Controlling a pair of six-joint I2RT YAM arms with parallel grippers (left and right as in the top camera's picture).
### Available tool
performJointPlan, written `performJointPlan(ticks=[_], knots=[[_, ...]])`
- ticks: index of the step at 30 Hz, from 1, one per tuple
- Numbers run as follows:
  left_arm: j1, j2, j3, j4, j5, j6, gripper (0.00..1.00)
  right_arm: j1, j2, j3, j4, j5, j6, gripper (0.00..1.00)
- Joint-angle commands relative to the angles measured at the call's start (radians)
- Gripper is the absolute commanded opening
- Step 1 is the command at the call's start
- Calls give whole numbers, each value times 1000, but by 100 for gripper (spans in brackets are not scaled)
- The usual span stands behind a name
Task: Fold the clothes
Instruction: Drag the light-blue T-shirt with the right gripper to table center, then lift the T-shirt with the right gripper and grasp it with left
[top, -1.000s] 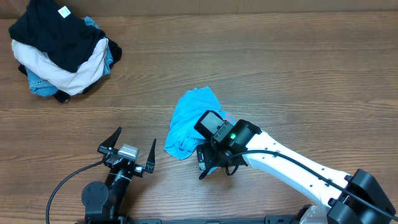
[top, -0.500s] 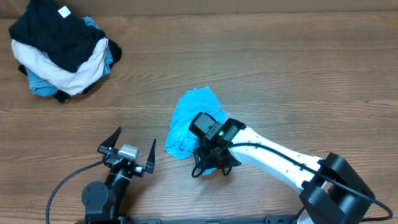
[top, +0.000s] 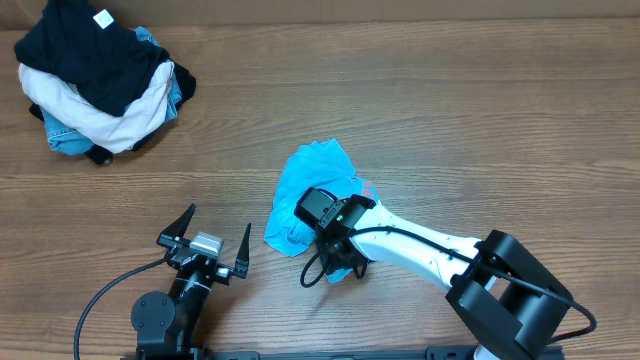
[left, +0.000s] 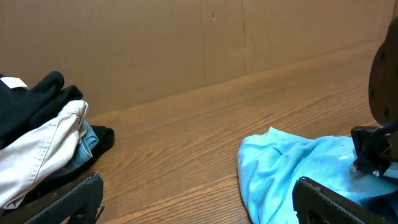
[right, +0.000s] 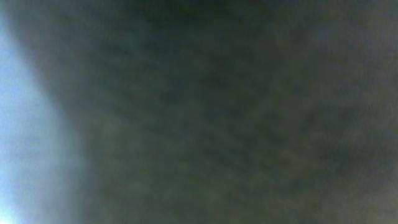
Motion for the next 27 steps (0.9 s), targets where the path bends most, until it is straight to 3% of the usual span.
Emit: performJointPlan(ticks=[1, 3, 5, 9, 15, 19, 27], knots=[[6, -6, -4, 0, -6, 18, 100, 3, 5, 32, -34, 101, 28, 36], [6, -6, -4, 0, -6, 18, 100, 3, 4, 136, -146, 183, 75, 17], [6, -6, -4, 0, -6, 18, 100, 3, 3, 259, -262, 250, 123, 12], [6, -6, -4, 0, -6, 18, 100, 3, -2, 531, -454, 295, 133, 9], [6, -6, -4, 0, -6, 18, 100, 3, -2, 1089, -742, 370, 124, 8], [6, -6, -4, 0, -6, 18, 100, 3, -23, 1431, -805, 348, 19, 8], [6, -6, -4, 0, -6, 18, 100, 3, -124, 1519, -805, 293, -16, 9]])
